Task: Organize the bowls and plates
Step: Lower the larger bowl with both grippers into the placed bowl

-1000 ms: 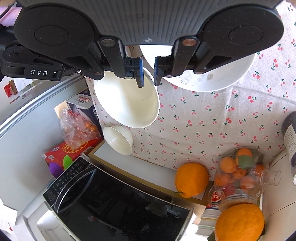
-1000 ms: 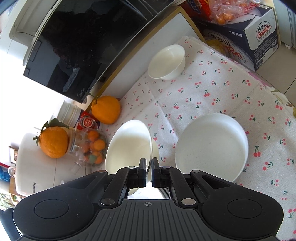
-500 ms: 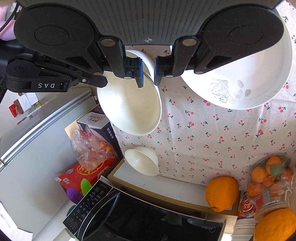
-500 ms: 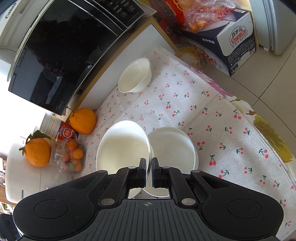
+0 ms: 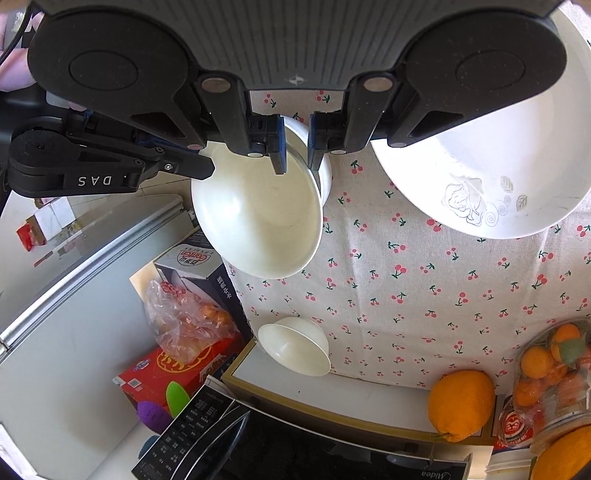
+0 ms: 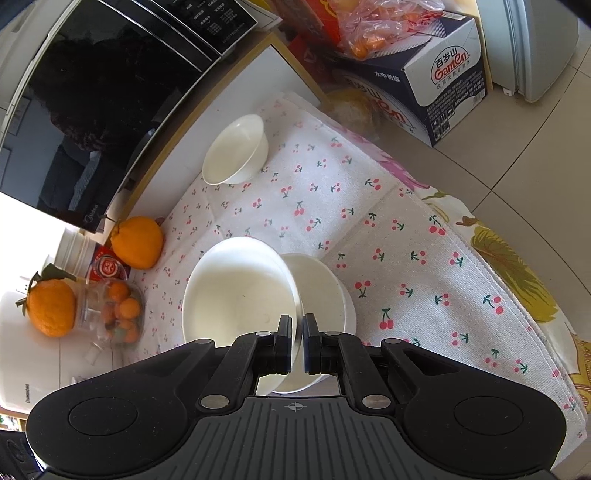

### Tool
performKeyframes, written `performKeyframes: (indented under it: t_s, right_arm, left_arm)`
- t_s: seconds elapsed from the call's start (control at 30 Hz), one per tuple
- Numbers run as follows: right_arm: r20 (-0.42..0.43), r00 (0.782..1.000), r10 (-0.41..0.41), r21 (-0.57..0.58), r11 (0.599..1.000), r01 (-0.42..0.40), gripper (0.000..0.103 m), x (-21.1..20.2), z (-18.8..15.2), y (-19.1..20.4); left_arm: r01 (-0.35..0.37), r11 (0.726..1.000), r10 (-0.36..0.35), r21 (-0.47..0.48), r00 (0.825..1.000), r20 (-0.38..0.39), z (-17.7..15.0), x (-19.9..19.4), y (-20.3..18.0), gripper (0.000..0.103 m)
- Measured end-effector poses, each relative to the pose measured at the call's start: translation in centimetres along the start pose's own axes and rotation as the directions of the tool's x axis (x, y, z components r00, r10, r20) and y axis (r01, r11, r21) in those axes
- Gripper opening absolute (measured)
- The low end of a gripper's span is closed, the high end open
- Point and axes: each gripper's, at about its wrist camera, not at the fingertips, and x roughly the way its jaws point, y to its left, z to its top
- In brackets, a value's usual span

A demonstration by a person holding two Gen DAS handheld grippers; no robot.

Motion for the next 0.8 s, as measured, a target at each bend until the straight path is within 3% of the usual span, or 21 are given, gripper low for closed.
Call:
performKeyframes:
  t_s: [0.8]
  right_arm:
    - [-0.021, 0.998, -0.051, 0.02, 0.998, 0.051, 0.011, 0.5, 0.2, -0.8]
  left_arm:
    - [-0.01, 0.999, 0.013, 0.037, 0.998, -0.063, -0.5, 1.5, -0.4, 0.016]
